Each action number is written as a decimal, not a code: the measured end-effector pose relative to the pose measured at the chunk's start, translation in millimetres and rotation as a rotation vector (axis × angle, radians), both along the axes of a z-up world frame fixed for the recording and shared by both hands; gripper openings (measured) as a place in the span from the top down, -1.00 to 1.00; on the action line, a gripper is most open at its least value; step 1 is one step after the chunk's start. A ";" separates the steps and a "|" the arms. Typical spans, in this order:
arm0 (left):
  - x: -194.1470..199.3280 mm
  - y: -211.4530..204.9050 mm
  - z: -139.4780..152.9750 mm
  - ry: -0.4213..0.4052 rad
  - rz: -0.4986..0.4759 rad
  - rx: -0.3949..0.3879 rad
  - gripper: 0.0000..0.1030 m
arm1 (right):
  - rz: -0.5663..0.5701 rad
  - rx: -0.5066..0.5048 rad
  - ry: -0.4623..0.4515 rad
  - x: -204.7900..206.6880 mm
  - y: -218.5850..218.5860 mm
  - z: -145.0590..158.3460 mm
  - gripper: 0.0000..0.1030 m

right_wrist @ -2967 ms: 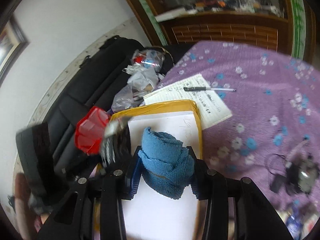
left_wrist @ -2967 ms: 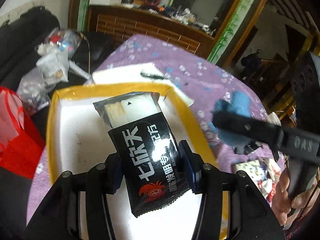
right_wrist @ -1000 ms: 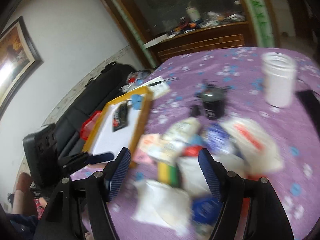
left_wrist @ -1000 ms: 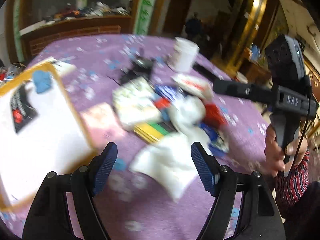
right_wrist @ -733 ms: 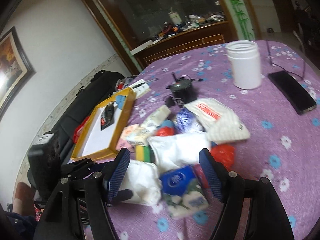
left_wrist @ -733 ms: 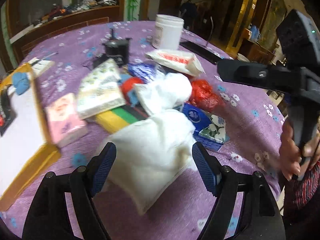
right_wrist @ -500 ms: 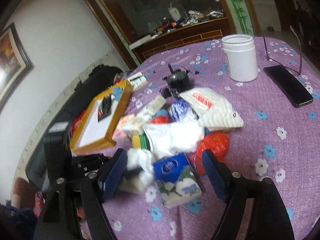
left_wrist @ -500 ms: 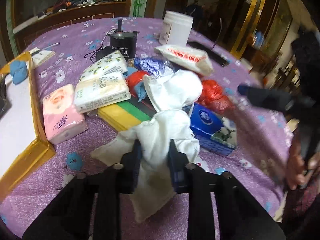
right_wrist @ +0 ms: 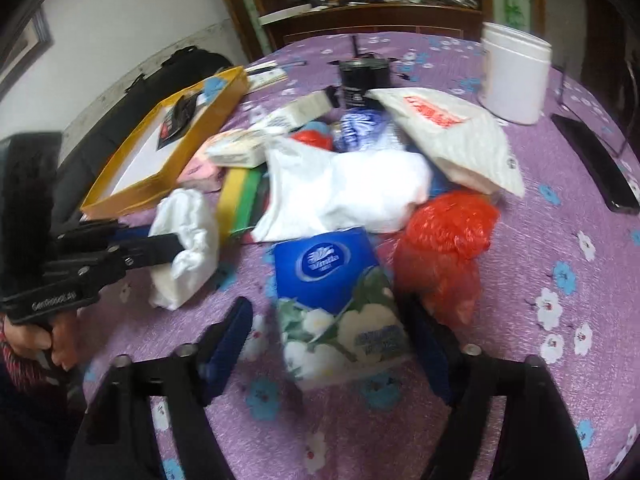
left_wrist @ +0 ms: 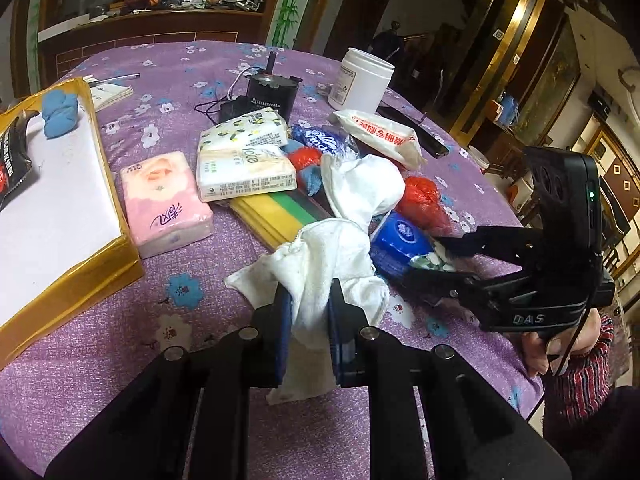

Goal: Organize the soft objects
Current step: 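Grasp a white cloth with the left gripper while the right grasps the blue Vinda tissue pack, then carry the white cloth and Vinda tissue pack over the white box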

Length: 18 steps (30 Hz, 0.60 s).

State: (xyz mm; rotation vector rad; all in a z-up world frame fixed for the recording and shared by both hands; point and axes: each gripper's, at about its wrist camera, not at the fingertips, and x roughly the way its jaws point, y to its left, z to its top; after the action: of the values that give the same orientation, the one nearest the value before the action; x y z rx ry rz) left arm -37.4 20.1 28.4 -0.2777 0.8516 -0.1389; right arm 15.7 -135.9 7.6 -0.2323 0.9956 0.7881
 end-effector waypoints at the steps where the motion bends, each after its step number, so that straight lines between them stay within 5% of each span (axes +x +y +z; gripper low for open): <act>1: -0.6 0.2 2.3 -0.007 0.002 -0.001 0.73 | 0.006 0.001 -0.009 -2.7 -0.4 1.5 -0.04; 18: -10.6 17.5 28.2 -0.074 0.041 -0.004 0.73 | 0.028 0.104 -0.030 -18.8 7.7 38.0 -0.03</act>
State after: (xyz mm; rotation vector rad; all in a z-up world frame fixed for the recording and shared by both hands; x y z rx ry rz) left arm -48.0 37.6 56.6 -0.2921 0.7719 -0.1125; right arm -3.1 -128.3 45.6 -0.1686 0.9221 0.8572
